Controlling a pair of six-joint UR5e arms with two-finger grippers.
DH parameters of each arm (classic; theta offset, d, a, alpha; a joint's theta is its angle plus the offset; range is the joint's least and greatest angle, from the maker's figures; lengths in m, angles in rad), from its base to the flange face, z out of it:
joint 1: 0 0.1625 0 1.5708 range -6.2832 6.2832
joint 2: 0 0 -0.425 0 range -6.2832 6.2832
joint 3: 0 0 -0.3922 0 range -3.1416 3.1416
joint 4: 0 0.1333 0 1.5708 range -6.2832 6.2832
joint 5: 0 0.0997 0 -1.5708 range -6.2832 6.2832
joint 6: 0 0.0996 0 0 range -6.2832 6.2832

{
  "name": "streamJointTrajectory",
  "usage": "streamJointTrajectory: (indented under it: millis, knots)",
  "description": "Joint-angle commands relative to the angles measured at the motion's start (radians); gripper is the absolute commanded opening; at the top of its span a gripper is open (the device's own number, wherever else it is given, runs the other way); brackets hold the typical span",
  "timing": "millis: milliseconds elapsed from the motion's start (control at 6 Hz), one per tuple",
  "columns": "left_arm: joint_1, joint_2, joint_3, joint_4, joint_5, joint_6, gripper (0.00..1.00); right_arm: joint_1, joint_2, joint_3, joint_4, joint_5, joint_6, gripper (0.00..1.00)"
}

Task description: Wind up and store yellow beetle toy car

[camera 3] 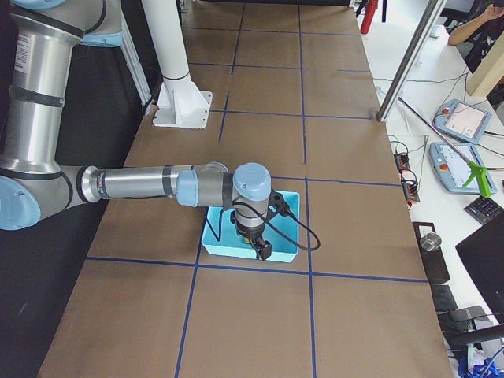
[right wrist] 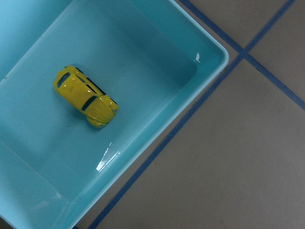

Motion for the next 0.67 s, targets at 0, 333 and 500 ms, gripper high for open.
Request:
streamJointTrajectory:
  millis: [0,333,500]
  knots:
    - [0.0,0.0,-0.001,0.001,0.0,-0.002,1.0,0.172,-0.004,0.008,-0.241,0.034,0.215,1.0]
    - [0.002,0.0,0.001,0.001,0.0,-0.002,1.0,0.173,0.013,0.005,-0.265,0.024,0.389,1.0]
    - [0.002,0.0,0.002,0.001,0.0,-0.002,1.0,0.173,0.012,0.008,-0.258,-0.005,0.572,1.0]
